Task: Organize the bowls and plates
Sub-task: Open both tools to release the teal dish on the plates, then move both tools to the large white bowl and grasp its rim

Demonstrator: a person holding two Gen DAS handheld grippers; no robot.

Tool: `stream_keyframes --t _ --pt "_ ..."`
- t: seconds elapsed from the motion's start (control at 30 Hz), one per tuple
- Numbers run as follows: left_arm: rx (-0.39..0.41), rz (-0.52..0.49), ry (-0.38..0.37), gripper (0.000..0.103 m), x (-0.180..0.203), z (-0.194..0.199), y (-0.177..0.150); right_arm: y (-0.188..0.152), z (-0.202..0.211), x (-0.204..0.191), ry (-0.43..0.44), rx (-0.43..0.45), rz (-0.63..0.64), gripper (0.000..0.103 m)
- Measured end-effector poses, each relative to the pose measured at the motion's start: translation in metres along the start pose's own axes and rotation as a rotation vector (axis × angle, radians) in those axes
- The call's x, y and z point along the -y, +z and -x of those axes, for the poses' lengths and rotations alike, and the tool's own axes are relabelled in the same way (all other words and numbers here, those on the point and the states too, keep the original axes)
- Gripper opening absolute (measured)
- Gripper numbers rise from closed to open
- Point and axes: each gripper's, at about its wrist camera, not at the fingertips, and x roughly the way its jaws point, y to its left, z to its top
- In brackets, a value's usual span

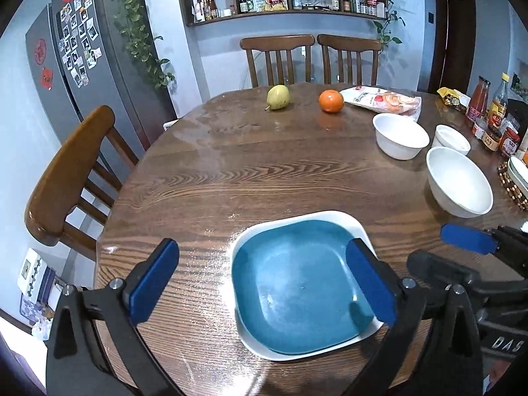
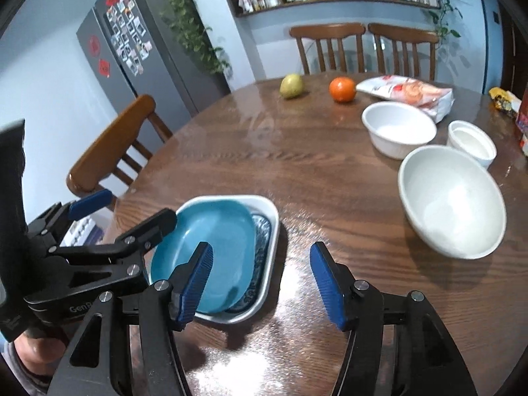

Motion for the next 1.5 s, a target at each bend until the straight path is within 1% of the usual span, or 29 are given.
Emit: stream_keyframes --t 0.13,0.23,0.37,0.53,0.63,0.7,0.73,0.87,1.0,1.07,1.13,1.17,1.2,1.23,1.27,1.3,1.33,1.37,1.4,1.43,1.47,1.5 --pt "-0.002 -0.002 -0.003 0.102 0.008 0.001 0.004 0.004 0.012 0.012 -0.006 0.031 -0.032 0.062" --pt "-0.014 0.002 -0.018 0.102 0.014 0.000 0.007 0.007 0.019 0.025 -0.025 0.049 -0.064 0.062" --pt "-0.031 0.000 -0.036 0.102 0.028 -0.005 0.012 0.009 0.028 0.052 -0.065 0.061 -0.130 0.062" --pt "-0.037 -0.027 -0.068 0.102 0.056 -0.009 0.022 0.008 0.038 0.093 -0.125 0.057 -0.210 0.062" --pt "-0.059 -0.027 -0.118 0.102 0.074 -0.015 0.030 0.007 0.044 0.120 -0.171 0.044 -0.256 0.062" --pt "-0.091 -0.011 -0.163 0.102 0.086 -0.022 0.035 0.005 0.048 0.136 -0.202 0.032 -0.281 0.062" --pt "-0.103 -0.008 -0.179 0.102 0.092 -0.026 0.037 0.004 0.050 0.147 -0.224 0.024 -0.303 0.062" --pt "-0.157 0.003 -0.240 0.102 0.120 -0.045 0.045 -0.001 0.055 0.181 -0.271 -0.002 -0.361 0.062" --pt "-0.209 0.021 -0.296 0.101 0.150 -0.067 0.055 -0.003 0.049 0.205 -0.278 -0.043 -0.394 0.062" --pt "-0.231 0.018 -0.299 0.100 0.161 -0.076 0.059 0.001 0.042 0.213 -0.260 -0.055 -0.392 0.062" --pt "-0.252 0.016 -0.304 0.095 0.172 -0.086 0.063 0.005 0.035 0.217 -0.241 -0.063 -0.379 0.062" --pt "-0.260 0.012 -0.295 0.086 0.175 -0.090 0.064 0.008 0.030 0.219 -0.232 -0.067 -0.366 0.062" --pt "-0.273 0.012 -0.292 0.074 0.179 -0.096 0.065 0.011 0.026 0.220 -0.218 -0.075 -0.357 0.062" --pt "-0.283 0.012 -0.290 0.067 0.181 -0.099 0.065 0.015 0.019 0.222 -0.209 -0.086 -0.353 0.061" --pt "-0.294 0.012 -0.288 0.054 0.183 -0.102 0.065 0.017 0.015 0.223 -0.203 -0.094 -0.349 0.052" --pt "-0.309 0.016 -0.287 0.046 0.185 -0.106 0.064 0.017 0.012 0.224 -0.199 -0.102 -0.341 0.041" --pt "-0.322 0.019 -0.290 0.033 0.186 -0.109 0.063 0.019 0.006 0.225 -0.190 -0.118 -0.332 0.037" --pt "-0.332 0.021 -0.295 0.029 0.186 -0.112 0.062 0.020 0.003 0.226 -0.180 -0.128 -0.328 0.028" --pt "-0.338 0.026 -0.305 0.028 0.186 -0.113 0.061 0.020 0.000 0.226 -0.163 -0.138 -0.321 0.022" --pt "-0.335 0.024 -0.303 0.028 0.187 -0.112 0.060 0.021 -0.002 0.224 -0.148 -0.142 -0.311 0.020" --pt "-0.332 0.016 -0.300 0.024 0.188 -0.110 0.059 0.022 -0.003 0.221 -0.142 -0.142 -0.297 0.015" --pt "-0.332 0.013 -0.300 0.014 0.188 -0.109 0.059 0.023 -0.003 0.218 -0.140 -0.146 -0.282 0.015"
